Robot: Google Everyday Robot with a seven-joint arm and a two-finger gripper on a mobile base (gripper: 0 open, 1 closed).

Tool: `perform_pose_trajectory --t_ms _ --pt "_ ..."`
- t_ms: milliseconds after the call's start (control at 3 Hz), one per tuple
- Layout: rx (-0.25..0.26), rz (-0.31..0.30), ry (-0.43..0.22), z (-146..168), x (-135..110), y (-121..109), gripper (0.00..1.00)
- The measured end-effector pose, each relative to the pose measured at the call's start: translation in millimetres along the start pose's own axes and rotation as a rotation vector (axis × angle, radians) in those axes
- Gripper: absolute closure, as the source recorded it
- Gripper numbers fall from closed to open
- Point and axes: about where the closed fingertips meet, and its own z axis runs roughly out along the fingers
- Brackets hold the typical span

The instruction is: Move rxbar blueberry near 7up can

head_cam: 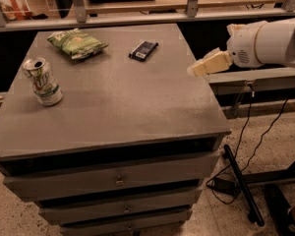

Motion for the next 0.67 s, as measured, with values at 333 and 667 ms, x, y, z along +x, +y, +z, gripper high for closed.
perform_pose_trajectory --t_ms 333,667 --pt "-0.078 -0.003 -0.07 39 -19 18 0.0" --pt "-0.154 0.002 -0.133 82 -37 44 0.0"
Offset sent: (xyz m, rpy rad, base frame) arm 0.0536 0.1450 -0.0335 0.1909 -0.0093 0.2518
